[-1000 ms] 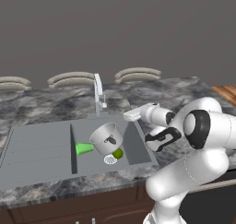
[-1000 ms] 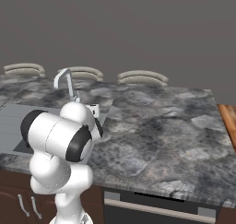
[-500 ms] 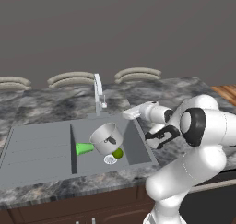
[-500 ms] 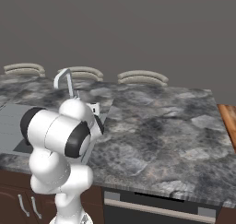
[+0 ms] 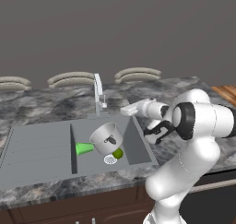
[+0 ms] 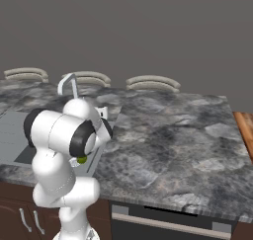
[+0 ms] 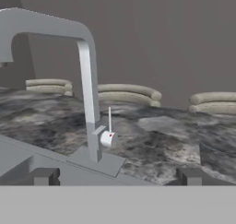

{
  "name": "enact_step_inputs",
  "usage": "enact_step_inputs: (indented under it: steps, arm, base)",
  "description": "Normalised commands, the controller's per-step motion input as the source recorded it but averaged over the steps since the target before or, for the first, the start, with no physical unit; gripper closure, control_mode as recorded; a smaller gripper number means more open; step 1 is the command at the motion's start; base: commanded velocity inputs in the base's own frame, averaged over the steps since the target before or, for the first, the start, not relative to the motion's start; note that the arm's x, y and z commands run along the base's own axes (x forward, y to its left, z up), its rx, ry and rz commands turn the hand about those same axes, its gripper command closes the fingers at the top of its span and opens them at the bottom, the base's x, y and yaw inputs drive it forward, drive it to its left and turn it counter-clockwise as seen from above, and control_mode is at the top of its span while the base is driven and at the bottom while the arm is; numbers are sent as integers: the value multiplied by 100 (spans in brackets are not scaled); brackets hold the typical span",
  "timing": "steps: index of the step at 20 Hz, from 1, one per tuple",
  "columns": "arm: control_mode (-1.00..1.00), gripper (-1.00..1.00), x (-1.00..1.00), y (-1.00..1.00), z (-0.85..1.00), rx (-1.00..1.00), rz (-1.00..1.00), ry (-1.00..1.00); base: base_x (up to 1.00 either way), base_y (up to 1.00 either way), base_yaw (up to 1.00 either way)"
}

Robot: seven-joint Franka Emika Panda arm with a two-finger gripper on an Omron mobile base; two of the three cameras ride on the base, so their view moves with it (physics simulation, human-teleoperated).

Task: Pick the cup and saucepan and place them in the sink. Then turn on the water.

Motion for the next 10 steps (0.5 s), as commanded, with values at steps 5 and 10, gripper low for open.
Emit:
enact_step_inputs:
  steps: [5, 10]
  arm:
    - [-100, -100, 14, 2, 0, 0, 0, 0]
    - [-100, -100, 8, 5, 0, 0, 0, 0]
  base:
    - [0, 0, 0]
    - [0, 0, 0]
